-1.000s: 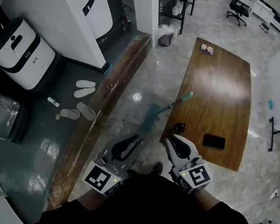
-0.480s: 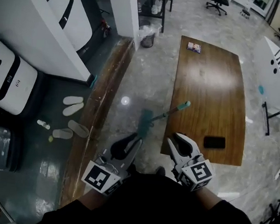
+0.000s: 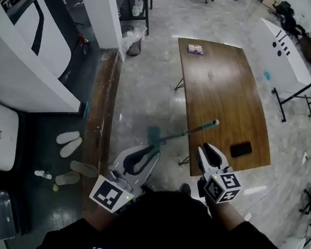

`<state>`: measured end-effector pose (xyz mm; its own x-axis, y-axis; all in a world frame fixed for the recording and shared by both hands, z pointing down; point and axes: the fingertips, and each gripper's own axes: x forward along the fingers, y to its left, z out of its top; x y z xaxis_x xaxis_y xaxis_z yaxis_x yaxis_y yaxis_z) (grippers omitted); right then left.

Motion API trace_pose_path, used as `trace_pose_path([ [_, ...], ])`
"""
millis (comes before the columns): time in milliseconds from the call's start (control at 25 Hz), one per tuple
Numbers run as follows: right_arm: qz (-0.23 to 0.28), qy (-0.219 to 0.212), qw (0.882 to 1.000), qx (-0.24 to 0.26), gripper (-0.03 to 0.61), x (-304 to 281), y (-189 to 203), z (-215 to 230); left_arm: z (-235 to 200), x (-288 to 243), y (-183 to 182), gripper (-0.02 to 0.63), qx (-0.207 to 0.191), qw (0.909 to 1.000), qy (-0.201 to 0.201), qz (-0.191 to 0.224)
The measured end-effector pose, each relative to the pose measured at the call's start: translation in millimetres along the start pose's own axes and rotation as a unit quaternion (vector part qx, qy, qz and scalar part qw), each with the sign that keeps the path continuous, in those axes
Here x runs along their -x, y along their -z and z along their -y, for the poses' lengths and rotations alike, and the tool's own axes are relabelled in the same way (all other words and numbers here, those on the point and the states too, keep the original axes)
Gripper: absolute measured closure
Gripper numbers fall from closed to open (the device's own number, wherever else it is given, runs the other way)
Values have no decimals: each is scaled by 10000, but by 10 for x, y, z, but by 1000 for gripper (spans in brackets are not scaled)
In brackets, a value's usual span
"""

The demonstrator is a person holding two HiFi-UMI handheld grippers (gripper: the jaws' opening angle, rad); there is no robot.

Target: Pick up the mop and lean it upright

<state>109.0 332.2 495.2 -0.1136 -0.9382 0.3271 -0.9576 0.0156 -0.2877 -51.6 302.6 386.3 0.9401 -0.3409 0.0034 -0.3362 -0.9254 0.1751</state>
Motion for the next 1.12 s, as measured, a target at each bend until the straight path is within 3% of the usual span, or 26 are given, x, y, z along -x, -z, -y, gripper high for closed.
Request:
trace_pose_path([
  [240,-352,796,9951,-474,439,-263,283,51,-339,194,-28,530,162,9995,273,2],
  [440,-689,1111,9850,-1128,388,-506,525,139,-513,259,-29,534,265,9993,270,30],
  [680,-998,1601,9704,-1510,331,-796,884,529,-557,237,59,530,299,9991,216,-185],
  [920,-1233,1956,9565,-1781,261,-1077,1194,892,-714,283,75,529,225,9986,-116,-469],
  [1120,-1124,2167,9547,-1704,235,-1244,1283,1210,-728,250,133,529,174,9971,-225,-713],
])
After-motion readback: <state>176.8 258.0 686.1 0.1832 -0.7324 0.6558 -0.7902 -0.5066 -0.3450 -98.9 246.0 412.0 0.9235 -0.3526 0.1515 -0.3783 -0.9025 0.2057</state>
